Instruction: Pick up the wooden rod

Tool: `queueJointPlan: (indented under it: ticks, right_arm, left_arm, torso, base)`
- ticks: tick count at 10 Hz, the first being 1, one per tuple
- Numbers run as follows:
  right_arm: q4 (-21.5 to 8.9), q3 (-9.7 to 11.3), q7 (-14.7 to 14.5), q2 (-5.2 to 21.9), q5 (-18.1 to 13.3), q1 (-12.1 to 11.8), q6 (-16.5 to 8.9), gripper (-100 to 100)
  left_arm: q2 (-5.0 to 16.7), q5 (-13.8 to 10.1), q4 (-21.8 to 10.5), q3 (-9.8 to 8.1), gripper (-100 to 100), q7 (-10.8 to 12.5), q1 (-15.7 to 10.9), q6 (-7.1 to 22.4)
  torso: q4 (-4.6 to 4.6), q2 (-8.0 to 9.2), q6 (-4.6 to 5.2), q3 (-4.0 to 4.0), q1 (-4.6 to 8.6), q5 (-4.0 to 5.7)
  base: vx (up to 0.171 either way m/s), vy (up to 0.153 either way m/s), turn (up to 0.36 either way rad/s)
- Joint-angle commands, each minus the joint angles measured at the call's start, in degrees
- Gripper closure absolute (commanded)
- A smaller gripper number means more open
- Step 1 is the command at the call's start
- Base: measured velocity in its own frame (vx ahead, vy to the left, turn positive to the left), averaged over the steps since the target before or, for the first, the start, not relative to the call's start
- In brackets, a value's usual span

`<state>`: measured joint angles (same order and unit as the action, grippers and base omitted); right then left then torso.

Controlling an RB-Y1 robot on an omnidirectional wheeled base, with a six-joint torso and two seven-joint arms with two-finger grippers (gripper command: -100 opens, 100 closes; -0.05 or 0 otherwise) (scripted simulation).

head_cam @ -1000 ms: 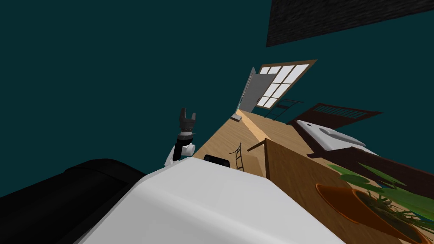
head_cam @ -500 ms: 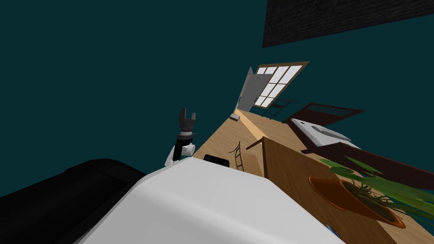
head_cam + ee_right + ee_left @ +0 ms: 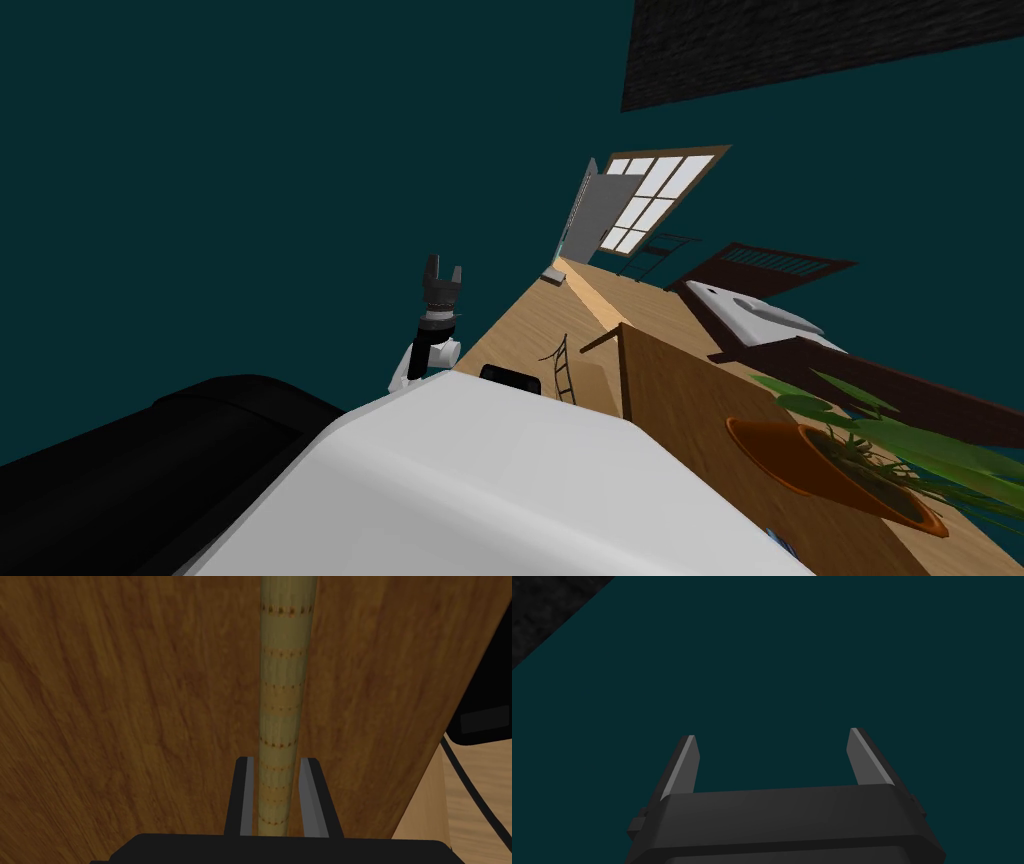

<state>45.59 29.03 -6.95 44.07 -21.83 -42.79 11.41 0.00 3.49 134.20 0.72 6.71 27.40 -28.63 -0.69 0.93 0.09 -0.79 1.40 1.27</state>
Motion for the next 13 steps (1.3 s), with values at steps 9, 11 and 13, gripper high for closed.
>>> queueJointPlan:
  ticks: [9,11,13]
  right_arm:
    - [-11.0,-7.5,-12.0,-7.9,6.9,-3.7,10.1,100]
    - [-15.0,-10.2,-15.7,-10.6,9.3,-5.2,13.6,100]
    - [-15.0,-10.2,-16.4,-10.6,9.3,-5.2,13.6,100]
  left_arm:
    - [0.0,0.0,0.0,0.0,0,0.0,0.0,0.0]
    - [0.0,0.0,0.0,0.0,0,0.0,0.0,0.0]
    - [0.0,0.0,0.0,0.0,0,0.0,0.0,0.0]
  torso:
    - [0.01,-0.11,-0.04,0.06,-0.01,-0.02]
    - [0.02,-0.08,-0.02,0.05,-0.01,-0.02]
    - [0.03,-0.09,0.02,0.06,-0.02,-0.02]
  base:
    - [0.024,-0.008,0.114]
    - [0.03,-0.003,0.135]
    - [0.014,-0.005,0.03]
